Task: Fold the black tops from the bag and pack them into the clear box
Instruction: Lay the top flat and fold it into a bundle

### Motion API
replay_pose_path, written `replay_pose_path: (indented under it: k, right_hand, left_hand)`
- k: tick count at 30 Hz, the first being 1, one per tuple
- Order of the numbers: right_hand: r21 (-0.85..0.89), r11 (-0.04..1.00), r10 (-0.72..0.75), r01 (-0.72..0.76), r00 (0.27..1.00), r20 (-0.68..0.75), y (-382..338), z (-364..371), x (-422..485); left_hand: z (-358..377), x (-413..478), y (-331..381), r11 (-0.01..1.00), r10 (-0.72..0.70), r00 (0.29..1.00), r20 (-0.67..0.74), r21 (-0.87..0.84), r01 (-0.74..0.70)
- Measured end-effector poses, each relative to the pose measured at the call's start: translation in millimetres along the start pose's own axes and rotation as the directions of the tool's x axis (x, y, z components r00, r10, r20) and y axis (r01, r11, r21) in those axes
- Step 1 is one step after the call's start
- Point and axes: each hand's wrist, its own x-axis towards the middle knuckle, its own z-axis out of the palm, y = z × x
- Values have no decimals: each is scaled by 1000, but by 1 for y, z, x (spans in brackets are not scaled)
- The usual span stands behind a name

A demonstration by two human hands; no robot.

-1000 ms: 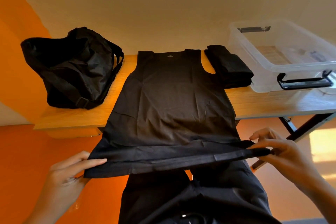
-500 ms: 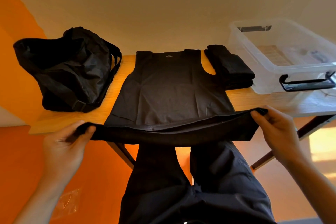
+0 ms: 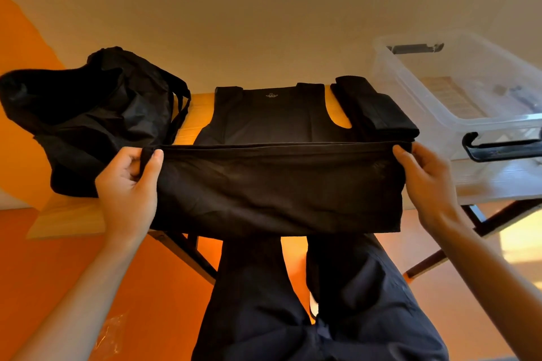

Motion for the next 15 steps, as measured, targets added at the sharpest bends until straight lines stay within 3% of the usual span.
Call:
replay_pose_path:
  k: [4,8,15]
  right_hand:
    - [-212,977,-30,39,999,43,-4,15,27]
    - [-446,886,-125,124,992,29,-6,30,58]
    - [-815,553,-173,172,981,89,-8,58,113]
  left_hand:
    - [13,21,1,996,-10,1000,9,89,9]
    - [26,47,-7,984,16,1000,11,177,-17]
    - [55,95,-26,906,84,994,72,411,-106]
